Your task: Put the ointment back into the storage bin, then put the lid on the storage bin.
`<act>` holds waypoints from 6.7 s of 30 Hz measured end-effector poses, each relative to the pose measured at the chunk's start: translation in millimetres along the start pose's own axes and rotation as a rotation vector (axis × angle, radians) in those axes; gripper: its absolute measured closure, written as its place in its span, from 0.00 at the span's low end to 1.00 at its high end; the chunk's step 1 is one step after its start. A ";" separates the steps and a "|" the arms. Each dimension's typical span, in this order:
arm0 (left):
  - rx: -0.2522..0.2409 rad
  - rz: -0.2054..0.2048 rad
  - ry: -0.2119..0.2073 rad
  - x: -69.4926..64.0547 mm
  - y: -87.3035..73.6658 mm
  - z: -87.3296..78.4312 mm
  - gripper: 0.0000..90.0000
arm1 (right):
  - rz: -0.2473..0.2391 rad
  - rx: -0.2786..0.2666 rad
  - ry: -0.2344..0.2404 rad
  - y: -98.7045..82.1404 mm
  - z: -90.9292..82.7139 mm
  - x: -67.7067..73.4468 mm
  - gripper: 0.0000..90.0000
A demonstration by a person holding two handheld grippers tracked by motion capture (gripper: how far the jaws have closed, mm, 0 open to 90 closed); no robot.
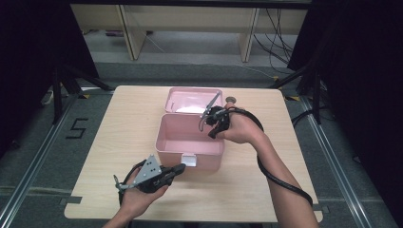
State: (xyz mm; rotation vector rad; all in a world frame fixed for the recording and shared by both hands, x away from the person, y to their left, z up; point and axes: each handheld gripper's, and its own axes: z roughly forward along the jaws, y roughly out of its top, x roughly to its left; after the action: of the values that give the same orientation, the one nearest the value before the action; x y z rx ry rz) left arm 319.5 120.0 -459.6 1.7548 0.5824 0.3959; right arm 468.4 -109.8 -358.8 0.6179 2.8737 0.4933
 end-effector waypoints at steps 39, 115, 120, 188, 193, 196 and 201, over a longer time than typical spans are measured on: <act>-0.005 0.046 0.017 9.8 -3.7 29.7 1.00 | 0.532 -0.255 -0.190 -19.5 -12.5 -80.6 1.00; 0.005 0.031 0.005 11.3 -3.1 29.8 1.00 | 0.825 -0.200 -0.279 16.8 62.2 -147.7 0.89; 0.007 0.031 0.004 11.7 -2.9 29.9 1.00 | 0.885 -0.179 -0.263 18.5 62.6 -145.4 0.89; 0.027 0.017 -0.014 11.1 -1.4 30.2 1.00 | 1.035 -0.315 -0.332 22.3 43.3 -124.2 0.97; 0.028 0.020 -0.014 11.0 -1.5 30.1 1.00 | 1.008 -0.315 -0.344 19.9 41.1 -124.3 0.97; 0.030 0.020 -0.014 10.7 -1.6 29.9 1.00 | 1.002 -0.322 -0.347 19.5 40.5 -123.5 0.97; 0.033 0.020 -0.015 10.5 -1.5 29.7 1.00 | 1.001 -0.337 -0.356 19.2 38.1 -121.4 0.97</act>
State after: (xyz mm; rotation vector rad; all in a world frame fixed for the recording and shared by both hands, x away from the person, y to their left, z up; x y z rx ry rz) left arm 344.1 102.7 -469.1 1.7949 0.5637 0.3883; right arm 593.4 -134.0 -377.2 1.8225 1.9088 0.8367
